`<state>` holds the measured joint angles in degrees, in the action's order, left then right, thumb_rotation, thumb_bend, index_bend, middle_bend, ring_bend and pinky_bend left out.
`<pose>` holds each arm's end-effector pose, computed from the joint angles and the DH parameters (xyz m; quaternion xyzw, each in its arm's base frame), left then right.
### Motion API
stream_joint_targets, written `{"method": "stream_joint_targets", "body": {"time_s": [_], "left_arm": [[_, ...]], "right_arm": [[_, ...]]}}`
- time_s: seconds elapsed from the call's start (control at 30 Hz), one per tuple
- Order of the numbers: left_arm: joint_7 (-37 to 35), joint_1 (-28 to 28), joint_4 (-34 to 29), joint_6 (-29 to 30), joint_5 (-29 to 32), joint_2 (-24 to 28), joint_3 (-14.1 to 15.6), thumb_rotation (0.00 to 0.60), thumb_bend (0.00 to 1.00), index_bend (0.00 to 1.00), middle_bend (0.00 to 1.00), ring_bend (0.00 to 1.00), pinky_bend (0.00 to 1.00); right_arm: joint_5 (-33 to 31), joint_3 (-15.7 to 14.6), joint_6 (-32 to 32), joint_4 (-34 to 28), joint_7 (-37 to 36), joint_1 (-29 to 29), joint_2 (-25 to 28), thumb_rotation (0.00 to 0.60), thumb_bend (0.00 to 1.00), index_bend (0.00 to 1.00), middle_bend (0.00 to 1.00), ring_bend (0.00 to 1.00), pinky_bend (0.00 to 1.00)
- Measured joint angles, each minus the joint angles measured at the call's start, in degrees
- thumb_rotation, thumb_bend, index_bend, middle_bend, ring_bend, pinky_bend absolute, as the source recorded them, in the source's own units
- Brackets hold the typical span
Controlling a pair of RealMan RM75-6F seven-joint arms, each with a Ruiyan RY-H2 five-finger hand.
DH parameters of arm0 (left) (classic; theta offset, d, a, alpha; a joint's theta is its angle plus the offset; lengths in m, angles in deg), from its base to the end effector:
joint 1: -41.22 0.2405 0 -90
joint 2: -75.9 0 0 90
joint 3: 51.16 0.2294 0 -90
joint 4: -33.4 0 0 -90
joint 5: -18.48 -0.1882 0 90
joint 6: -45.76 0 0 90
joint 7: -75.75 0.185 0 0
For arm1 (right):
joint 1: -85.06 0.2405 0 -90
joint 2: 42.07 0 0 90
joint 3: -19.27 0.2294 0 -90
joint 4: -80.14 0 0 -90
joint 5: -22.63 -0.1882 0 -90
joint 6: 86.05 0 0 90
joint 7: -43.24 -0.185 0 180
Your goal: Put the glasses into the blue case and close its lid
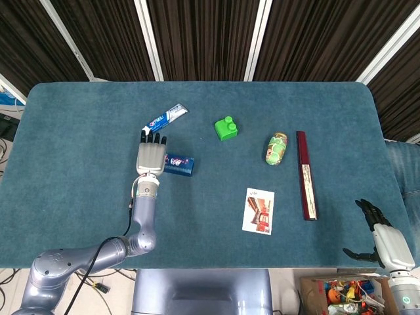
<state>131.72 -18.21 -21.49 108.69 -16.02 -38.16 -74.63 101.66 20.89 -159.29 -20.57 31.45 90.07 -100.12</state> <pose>-0.0877 0.4301 -0.0495 -0.6783 -0.3210 -0.2397 0.6159 -0.2940 -0.2072 0.1532 0.5374 -0.5488 0.3697 0.5227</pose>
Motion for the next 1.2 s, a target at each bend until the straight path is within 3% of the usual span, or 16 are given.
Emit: {"method": "stream_joint_targets", "body": {"time_s": [0.23,0.43,0.63,0.93,1.2], "left_arm": [[0.2,0.3,-2.1,0.5,-0.6,0.9,0.2,0.600,0.44,0.04,0.07,0.00,0.02],[0.6,1.9,-8.6,2.6,-2.5,4.3,1.4,0.600,0.38,0.02,0.02,0.00,0.02],[-0.3,6.1,-21.8,6.2,-4.3,11.2,2.9,0.600,0.37,0.01,0.00,0.00,0.00],[0.0,14.8,-45.2,13.8,-5.8,26.4,7.2,0.600,0.37,0.01,0.00,0.00,0.00],[-4.5,24.4,-63.0,18.3,-14.4,41.2,16.3,0.600,0.37,0.02,0.00,0.00,0.00]], "right_arm": [[0.0,0.0,0.0,0.0,0.0,0.0,0.0,0.600,0.13,0.03,0.00,0.03,0.18],[0.1,0.1,-0.2,0.1,-0.1,0.0,0.0,0.600,0.13,0.03,0.00,0.03,0.18],[0.6,0.1,-0.6,0.2,0.1,0.0,-0.1,0.600,0.13,0.03,0.00,0.03,0.18],[1.0,0.3,-1.7,0.5,0.7,-0.3,-0.6,0.600,0.13,0.03,0.00,0.03,0.18],[1.8,0.4,-2.7,0.9,0.9,-0.4,-1.0,0.600,0.13,0.03,0.00,0.03,0.18]]}}
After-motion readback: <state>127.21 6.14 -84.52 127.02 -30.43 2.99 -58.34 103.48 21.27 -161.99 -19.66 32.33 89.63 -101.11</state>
